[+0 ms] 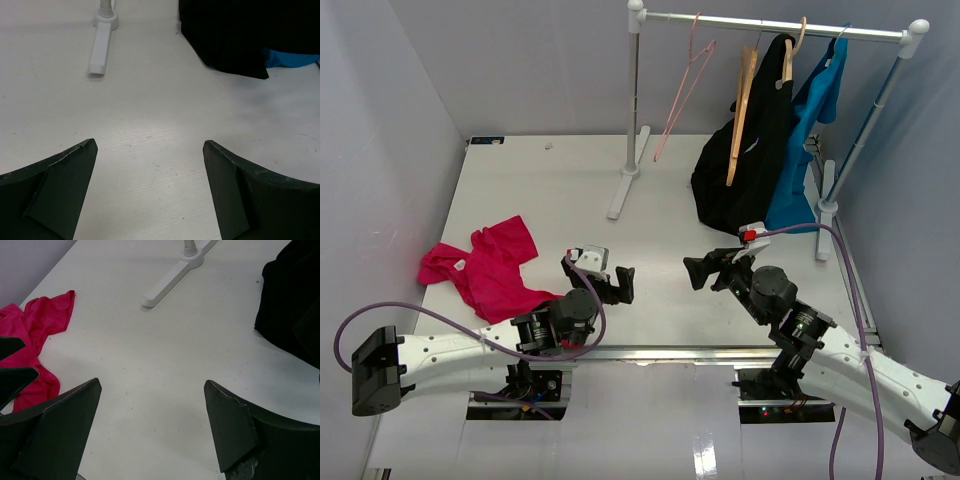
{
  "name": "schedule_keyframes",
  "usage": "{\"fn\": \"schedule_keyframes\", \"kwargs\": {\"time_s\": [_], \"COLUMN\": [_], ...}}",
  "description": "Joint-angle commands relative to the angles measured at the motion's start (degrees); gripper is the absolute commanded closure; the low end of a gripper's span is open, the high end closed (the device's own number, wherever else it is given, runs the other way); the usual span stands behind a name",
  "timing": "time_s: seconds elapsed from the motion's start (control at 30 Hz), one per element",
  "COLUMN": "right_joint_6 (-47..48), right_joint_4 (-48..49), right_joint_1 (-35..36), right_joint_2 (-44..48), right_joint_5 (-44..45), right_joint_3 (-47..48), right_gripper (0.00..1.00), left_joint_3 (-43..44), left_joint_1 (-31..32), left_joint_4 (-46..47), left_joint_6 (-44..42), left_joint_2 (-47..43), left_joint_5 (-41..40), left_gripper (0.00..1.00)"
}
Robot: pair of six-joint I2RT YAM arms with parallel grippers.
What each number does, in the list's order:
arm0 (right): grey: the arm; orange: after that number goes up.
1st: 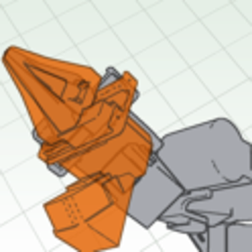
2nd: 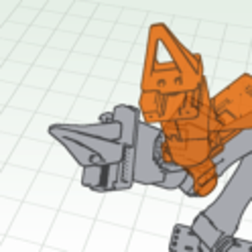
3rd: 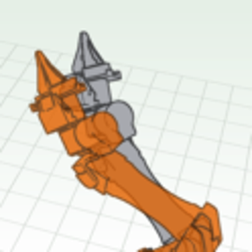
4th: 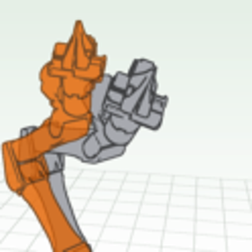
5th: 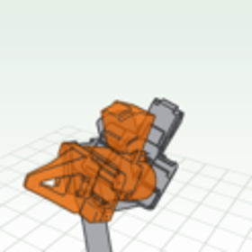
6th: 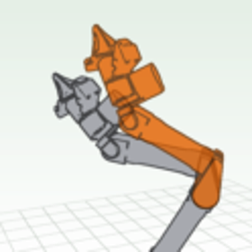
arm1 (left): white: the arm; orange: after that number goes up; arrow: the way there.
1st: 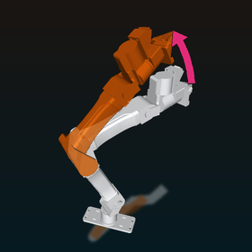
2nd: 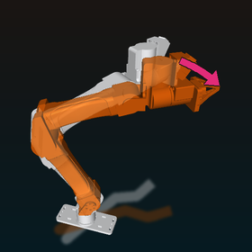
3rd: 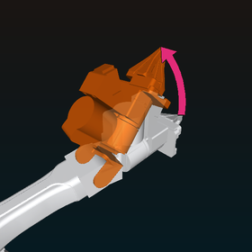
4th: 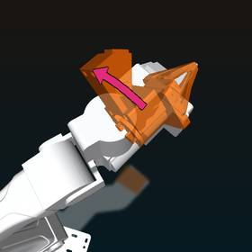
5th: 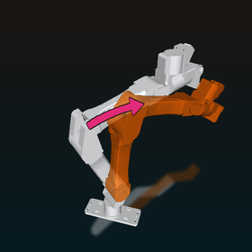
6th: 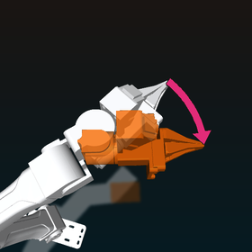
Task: Place the t-shirt on the hanger
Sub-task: Move the T-shirt to the center of the board.
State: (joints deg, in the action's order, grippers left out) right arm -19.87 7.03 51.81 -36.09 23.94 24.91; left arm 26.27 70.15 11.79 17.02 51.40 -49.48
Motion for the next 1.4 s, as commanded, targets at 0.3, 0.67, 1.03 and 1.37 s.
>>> {"fn": "schedule_keyframes", "kwargs": {"time_s": [0.3, 0.67, 1.03, 1.37], "right_joint_6": [-3.69, -4.83, -5.01, -4.77], "right_joint_4": [4.39, -2.34, -3.21, -3.89], "right_joint_1": [-0.05, -0.13, -0.13, -0.08], "right_joint_2": [0.26, -6.97, -8.89, -10.34], "right_joint_5": [1.68, 1.29, 0.53, 0.03], "right_joint_3": [-1.45, 3.98, 4.71, 5.63], "right_gripper": [0.1, 0.1, 0.1, 0.1], "left_joint_3": [3.23, -2.84, -7.86, -11.96], "left_joint_1": [-21.76, -50.93, -55.3, -55.38], "left_joint_4": [-19.46, -33.52, -32.26, -16.39], "left_joint_6": [27.36, 42.38, 47.86, 40.74], "left_joint_2": [-2.76, -7.98, -0.81, -4.87], "left_joint_5": [-10.07, 3.72, 8.88, 24.27], "left_gripper": [0.03, 0.07, 0.16, 1.0]}}
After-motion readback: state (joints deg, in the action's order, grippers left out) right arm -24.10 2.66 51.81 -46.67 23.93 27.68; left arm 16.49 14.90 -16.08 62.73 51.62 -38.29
